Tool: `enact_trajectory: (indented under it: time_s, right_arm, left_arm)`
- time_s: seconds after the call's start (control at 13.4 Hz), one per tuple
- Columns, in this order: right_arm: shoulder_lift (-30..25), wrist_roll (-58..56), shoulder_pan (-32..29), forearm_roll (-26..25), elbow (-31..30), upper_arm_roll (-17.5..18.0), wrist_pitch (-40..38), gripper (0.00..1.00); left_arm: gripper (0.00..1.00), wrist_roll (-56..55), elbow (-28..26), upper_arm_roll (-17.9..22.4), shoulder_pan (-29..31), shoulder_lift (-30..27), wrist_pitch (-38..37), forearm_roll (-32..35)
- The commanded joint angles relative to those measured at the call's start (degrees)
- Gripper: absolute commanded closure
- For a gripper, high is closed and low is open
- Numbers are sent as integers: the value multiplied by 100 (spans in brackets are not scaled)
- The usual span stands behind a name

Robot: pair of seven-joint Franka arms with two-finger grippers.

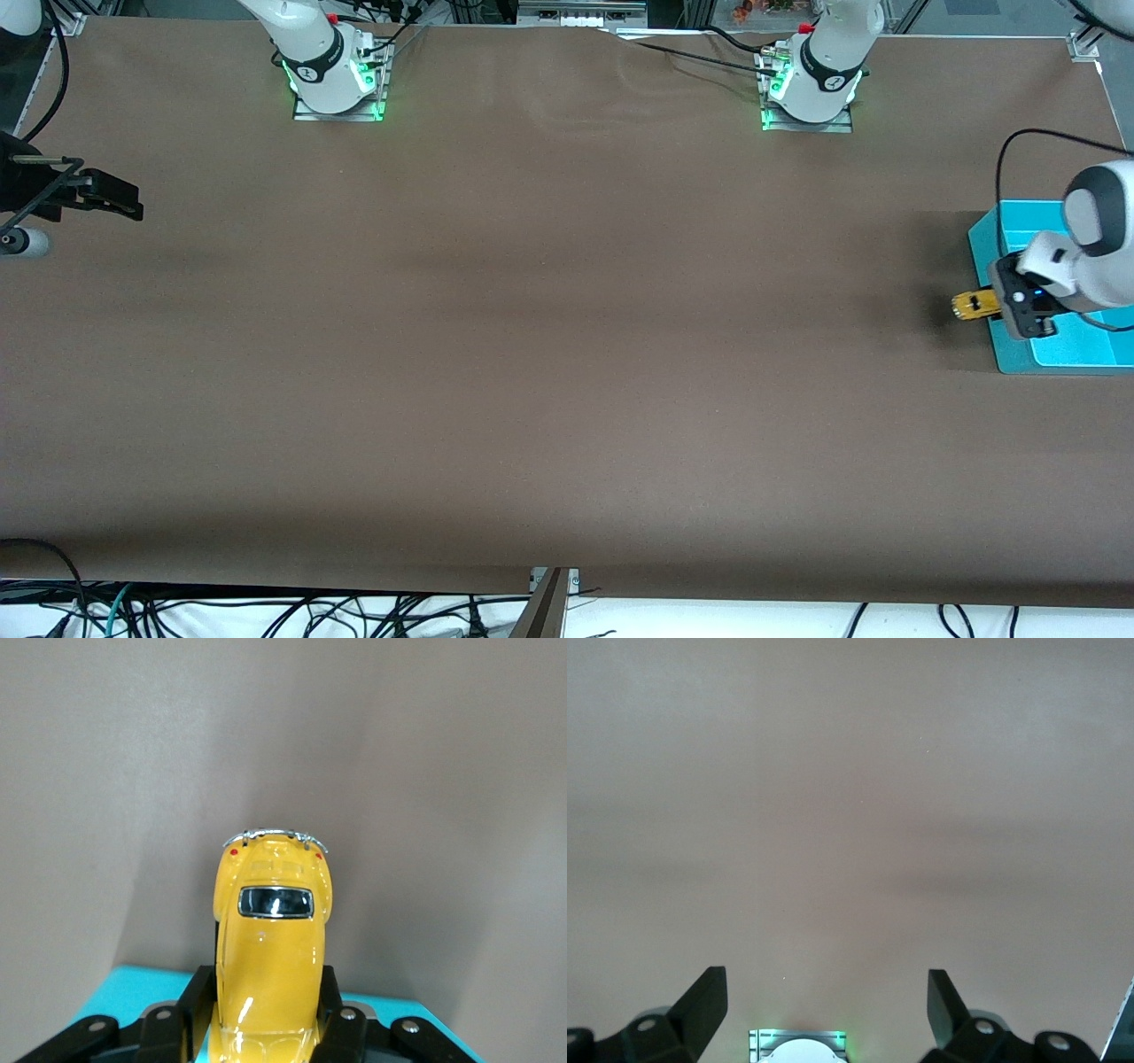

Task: Wind and store yellow beetle car
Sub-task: 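Close the left gripper on the yellow car and lift it, then lower the car into the cyan tray and open the left gripper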

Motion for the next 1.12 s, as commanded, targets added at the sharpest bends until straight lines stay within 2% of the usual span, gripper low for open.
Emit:
enact_trajectory:
  time_s: [0.0, 0.07, 0.3, 0.82, 0.9, 1.05]
  right_arm:
    - [131, 60, -65, 83, 211, 0, -31, 0]
    - [131, 60, -65, 83, 229, 0, -39, 0]
    - [131, 69, -21, 92, 229, 8, -57, 0]
    - [122, 60, -12, 83, 229, 26, -57, 0]
    - [122, 34, -39, 74, 229, 17, -57, 0]
    - [122, 16, -48, 83, 229, 8, -57, 0]
  left_arm:
    - [88, 522, 447, 45, 133, 101, -587, 279]
    - [88, 777, 465, 167, 325, 101, -587, 454]
    - [88, 1297, 483, 186, 1090, 285, -404, 797]
    - [86, 2783, 246, 177, 2330, 1356, 1336, 808]
    - [82, 2792, 211, 168, 2418, 1462, 1442, 799]
    - [56, 2810, 167, 151, 2419, 1542, 1496, 790]
